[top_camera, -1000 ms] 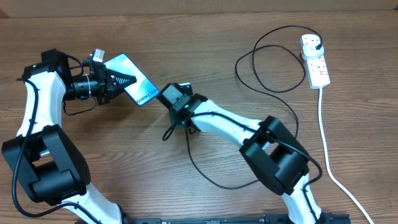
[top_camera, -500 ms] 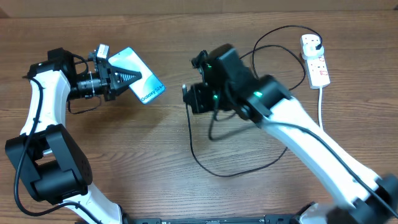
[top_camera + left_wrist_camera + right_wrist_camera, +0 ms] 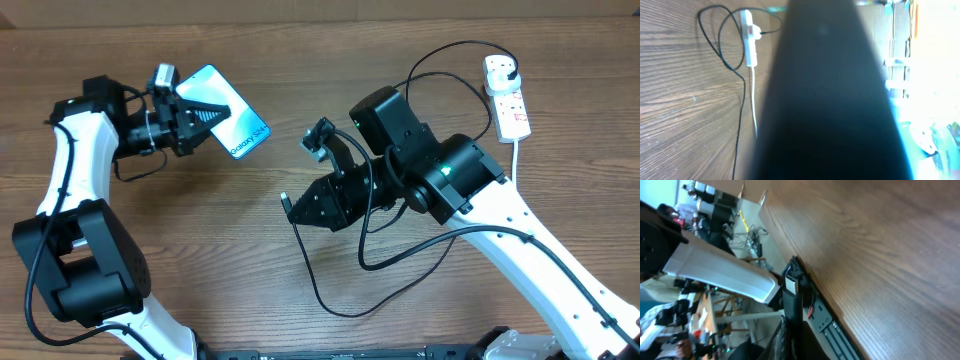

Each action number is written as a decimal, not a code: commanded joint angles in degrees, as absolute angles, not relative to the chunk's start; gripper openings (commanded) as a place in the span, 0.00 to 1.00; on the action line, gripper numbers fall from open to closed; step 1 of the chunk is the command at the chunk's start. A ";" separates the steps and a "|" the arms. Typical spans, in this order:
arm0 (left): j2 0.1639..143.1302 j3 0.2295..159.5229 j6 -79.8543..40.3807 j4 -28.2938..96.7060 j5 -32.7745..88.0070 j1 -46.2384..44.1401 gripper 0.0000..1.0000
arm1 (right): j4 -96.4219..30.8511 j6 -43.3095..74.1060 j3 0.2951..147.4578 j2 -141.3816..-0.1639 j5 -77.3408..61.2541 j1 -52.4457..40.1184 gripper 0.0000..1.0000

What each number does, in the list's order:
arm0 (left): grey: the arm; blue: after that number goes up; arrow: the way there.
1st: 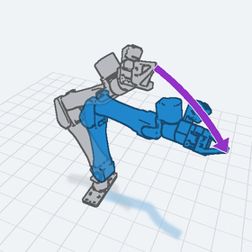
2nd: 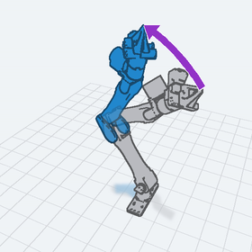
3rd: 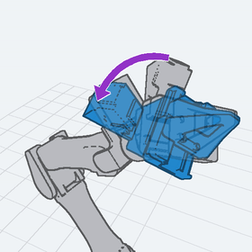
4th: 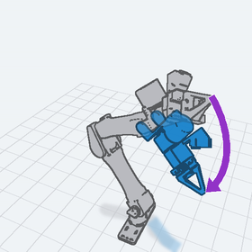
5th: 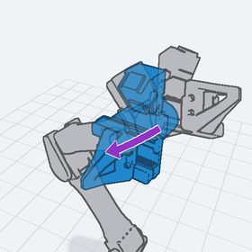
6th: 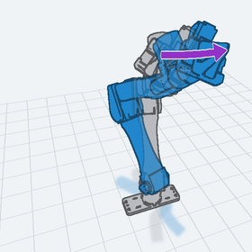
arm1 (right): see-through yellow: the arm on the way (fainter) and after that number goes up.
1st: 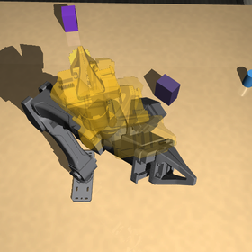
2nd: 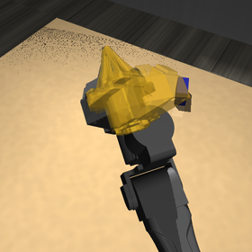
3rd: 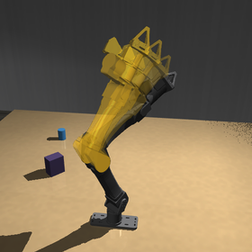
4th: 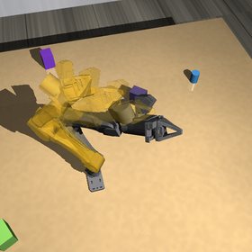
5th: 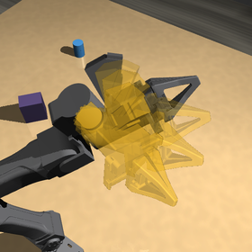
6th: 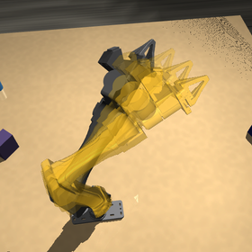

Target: Plug charger to phone and switch on socket

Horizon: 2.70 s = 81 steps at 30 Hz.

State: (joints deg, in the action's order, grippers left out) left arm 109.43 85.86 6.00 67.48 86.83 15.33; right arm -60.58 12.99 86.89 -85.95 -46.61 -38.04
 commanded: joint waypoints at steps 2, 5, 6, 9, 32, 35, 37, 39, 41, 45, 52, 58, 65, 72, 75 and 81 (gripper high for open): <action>108.97 86.43 7.27 67.00 90.67 12.47 0.04 | -58.33 11.84 81.54 -84.55 -49.80 -38.54 0.04; 108.97 86.43 7.97 66.98 90.65 10.55 0.04 | -54.22 12.69 77.14 -84.66 -49.82 -38.50 0.04; 108.97 86.43 7.97 66.94 90.65 9.98 0.04 | -52.29 13.56 75.26 -84.73 -49.82 -38.50 0.04; 108.97 86.43 7.94 66.92 90.65 8.16 0.04 | -47.64 15.25 71.59 -84.88 -49.56 -38.50 0.04; 108.97 86.43 13.54 75.35 76.12 3.29 0.04 | -49.58 16.53 71.35 -84.86 -44.07 -36.77 0.04; 108.97 86.43 16.80 78.15 76.49 3.29 0.04 | -49.56 14.48 71.35 -84.86 -49.95 -35.14 0.04; 108.97 86.43 17.87 79.55 76.53 3.29 0.04 | -49.58 14.50 71.35 -84.86 -51.16 -34.17 0.04; 108.97 86.43 18.06 80.34 76.53 3.29 0.04 | -49.52 14.48 71.35 -84.88 -51.11 -33.58 0.04; 108.97 86.43 18.06 80.93 76.64 3.29 0.04 | -49.25 14.50 71.35 -84.88 -51.13 -33.52 0.04; 108.97 86.43 21.58 83.92 78.32 3.03 0.04 | -48.88 14.59 71.33 -84.88 -51.37 -33.52 0.04; 108.97 86.43 25.15 86.94 78.98 1.80 0.04 | -47.24 14.96 71.33 -84.88 -54.11 -33.52 0.04; 108.97 86.43 25.34 86.96 79.40 1.78 0.04 | -47.97 14.98 71.33 -84.88 -53.78 -33.52 0.04; 108.97 86.43 25.76 86.96 81.06 1.78 0.04 | -49.74 15.77 71.33 -84.88 -49.76 -33.52 0.04; 108.97 86.43 25.76 86.98 81.06 1.78 0.04 | -47.22 17.39 71.33 -84.88 -51.70 -33.52 0.04; 108.97 86.43 25.76 86.94 81.06 1.78 0.04 | -46.33 18.24 71.33 -84.88 -51.62 -33.52 0.04; 108.97 86.43 25.76 86.76 81.06 1.85 0.04 | -46.22 18.24 71.33 -84.93 -51.53 -33.52 0.04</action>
